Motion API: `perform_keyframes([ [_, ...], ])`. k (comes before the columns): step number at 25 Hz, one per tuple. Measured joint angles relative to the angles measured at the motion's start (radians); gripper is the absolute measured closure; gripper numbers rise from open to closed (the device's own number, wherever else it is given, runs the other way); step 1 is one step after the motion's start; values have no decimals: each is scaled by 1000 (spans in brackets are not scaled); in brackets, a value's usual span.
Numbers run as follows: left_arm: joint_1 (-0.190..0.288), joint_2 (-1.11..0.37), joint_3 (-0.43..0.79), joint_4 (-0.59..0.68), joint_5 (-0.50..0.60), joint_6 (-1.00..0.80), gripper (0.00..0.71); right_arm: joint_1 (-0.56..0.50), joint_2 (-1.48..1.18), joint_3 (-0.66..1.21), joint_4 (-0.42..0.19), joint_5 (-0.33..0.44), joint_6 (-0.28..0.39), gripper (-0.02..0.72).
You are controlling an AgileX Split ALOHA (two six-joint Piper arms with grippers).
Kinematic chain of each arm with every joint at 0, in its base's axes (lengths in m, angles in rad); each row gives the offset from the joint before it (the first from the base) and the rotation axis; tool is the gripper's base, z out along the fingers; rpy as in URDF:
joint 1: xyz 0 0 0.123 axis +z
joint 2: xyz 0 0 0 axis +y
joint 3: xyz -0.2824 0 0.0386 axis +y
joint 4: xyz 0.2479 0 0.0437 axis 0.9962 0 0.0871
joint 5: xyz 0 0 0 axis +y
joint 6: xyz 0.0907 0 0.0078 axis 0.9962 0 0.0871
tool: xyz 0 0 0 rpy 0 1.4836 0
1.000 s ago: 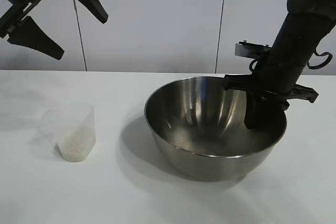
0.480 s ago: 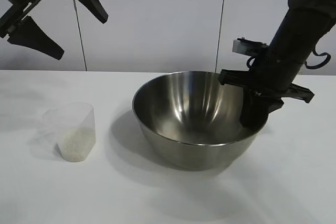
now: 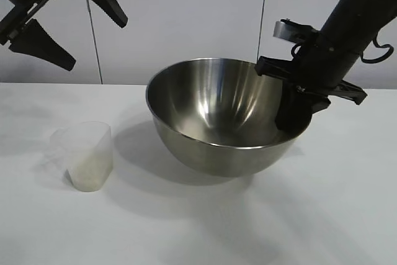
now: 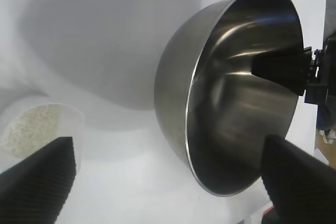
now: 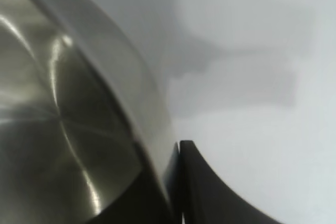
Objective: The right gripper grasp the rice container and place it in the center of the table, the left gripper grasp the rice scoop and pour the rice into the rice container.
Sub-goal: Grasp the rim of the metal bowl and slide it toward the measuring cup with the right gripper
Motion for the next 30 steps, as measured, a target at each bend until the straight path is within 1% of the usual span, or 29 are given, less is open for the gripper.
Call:
perform_keyframes([
  [8,0,0,0,0,0,0,25,96,39,0,-10,-9,-5,694],
  [12,0,0,0,0,0,0,25,121,75,0,-47,-21,15,694],
  [16,0,0,0,0,0,0,25,121,76,0,-120,-26,63,694],
  [18,0,0,0,0,0,0,25,121,76,0,-132,-26,77,694],
  [22,0,0,0,0,0,0,25,121,74,0,-135,-28,86,688],
  [23,0,0,0,0,0,0,25,121,74,0,-135,-28,86,669],
  [24,0,0,0,0,0,0,25,121,74,0,-135,-28,86,635],
  [26,0,0,0,0,0,0,25,121,74,0,-135,-28,87,521],
  [28,0,0,0,0,0,0,25,121,72,-16,-135,-15,89,327],
  [30,0,0,0,0,0,0,25,121,65,-44,-135,19,89,151],
])
